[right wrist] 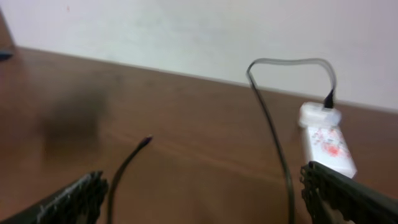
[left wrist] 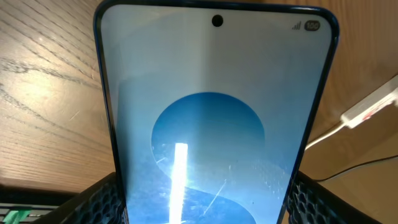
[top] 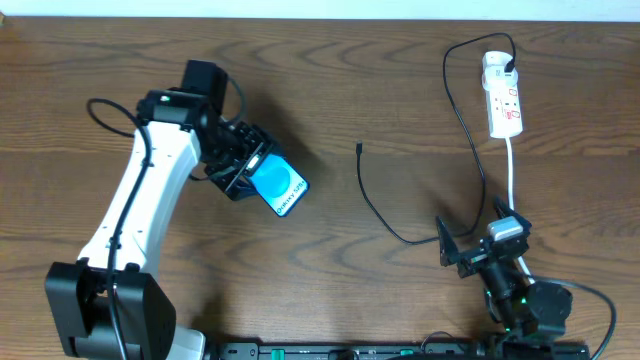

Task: Plug charger to phone and switch on socket
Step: 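Lift the phone with the left gripper and tilt it upright toward center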

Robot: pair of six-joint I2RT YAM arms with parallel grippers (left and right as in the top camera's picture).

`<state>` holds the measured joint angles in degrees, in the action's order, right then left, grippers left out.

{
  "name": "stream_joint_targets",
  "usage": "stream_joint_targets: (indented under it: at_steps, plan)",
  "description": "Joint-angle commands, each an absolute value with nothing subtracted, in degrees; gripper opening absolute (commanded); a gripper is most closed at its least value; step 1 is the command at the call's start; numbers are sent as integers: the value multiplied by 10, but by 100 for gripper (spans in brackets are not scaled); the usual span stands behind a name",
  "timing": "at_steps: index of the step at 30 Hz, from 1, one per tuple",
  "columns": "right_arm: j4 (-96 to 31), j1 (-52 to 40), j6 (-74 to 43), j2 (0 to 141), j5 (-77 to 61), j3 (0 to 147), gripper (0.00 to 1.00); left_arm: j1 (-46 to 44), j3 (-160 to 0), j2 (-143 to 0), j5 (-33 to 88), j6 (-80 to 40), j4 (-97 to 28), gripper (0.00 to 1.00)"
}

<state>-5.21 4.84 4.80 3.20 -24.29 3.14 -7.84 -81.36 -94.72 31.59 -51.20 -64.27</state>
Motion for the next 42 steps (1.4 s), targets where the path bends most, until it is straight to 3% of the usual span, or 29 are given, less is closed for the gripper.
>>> stream_joint_targets:
  at_steps: [1, 15, 24, 34, 42]
  plan:
    - [-77, 44, 3, 110, -266, 128, 99, -56, -829, -934, 341, -513, -644, 7]
    - [-364, 36, 18, 612, -370, 597, 99, -43, -829, -934, 339, -485, -649, 8]
    - [-507, -78, 31, 872, -322, 811, 99, -43, -829, -934, 339, -485, -649, 7]
    - [-493, -120, 23, 955, -316, 836, 99, -43, -828, -934, 316, -468, -648, 7]
    - [-495, -121, -45, 955, -321, 836, 99, -42, -828, -934, 484, -593, -655, 7]
